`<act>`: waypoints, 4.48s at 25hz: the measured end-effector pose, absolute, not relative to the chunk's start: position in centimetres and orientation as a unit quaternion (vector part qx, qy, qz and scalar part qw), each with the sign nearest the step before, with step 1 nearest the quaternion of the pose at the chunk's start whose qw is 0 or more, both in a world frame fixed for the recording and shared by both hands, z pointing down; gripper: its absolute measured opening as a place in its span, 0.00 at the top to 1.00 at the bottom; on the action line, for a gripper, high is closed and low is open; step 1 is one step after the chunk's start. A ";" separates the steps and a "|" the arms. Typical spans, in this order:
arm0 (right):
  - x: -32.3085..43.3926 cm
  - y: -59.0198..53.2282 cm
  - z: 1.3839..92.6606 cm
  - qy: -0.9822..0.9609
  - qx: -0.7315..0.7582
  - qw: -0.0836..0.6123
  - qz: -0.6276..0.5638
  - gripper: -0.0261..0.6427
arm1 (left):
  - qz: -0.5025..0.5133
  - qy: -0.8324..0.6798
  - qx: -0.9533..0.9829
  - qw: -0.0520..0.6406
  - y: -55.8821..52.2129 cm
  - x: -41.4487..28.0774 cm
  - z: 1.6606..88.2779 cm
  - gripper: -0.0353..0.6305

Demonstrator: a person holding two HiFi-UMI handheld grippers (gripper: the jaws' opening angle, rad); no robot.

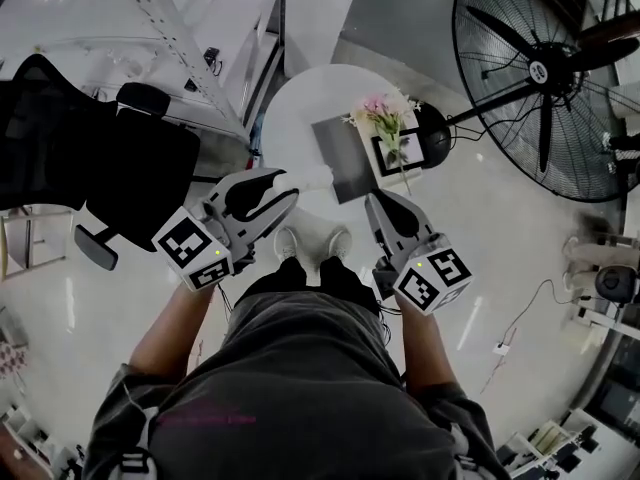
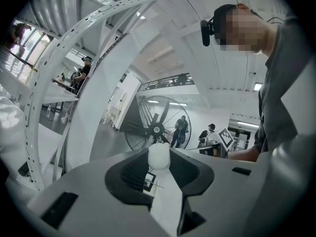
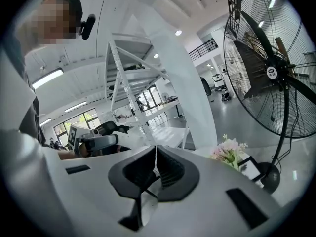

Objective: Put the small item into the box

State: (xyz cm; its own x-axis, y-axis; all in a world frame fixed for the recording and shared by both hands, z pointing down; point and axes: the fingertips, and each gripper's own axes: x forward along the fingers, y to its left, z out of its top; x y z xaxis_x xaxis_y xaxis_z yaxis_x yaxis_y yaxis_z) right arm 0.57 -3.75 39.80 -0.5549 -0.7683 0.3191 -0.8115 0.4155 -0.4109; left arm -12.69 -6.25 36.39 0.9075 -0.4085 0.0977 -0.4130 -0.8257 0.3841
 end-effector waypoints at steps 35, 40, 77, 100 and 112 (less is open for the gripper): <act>12.9 -11.6 49.4 -0.847 0.385 0.061 0.362 0.92 | 0.203 -0.290 0.903 0.242 -13.2 -0.4 54.6 0.74; 13.9 -11.2 50.8 -0.841 0.384 0.068 0.374 0.93 | 0.245 -0.284 0.897 0.235 -13.5 0.6 58.2 0.74; 16.2 -8.5 58.0 -0.807 0.389 0.096 0.435 0.93 | 0.427 -0.248 0.857 0.151 -15.0 3.9 71.6 0.70; 15.7 -7.3 55.4 -0.815 0.397 0.080 0.414 0.93 | 0.389 -0.270 0.867 0.155 -12.8 3.1 66.8 0.65; 14.4 -8.5 51.8 -0.825 0.410 0.054 0.385 0.93 | 0.315 -0.302 0.891 0.125 -13.3 1.8 57.2 0.72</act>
State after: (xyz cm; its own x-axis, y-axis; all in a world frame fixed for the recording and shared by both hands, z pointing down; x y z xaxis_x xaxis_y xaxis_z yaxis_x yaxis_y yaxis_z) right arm 14.39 -8.50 51.83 -0.6573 -0.6353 0.4053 -0.7186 0.3664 -0.5911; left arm 1.77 -13.29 57.24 0.6194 -0.4603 0.6360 -0.6172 -0.7861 0.0321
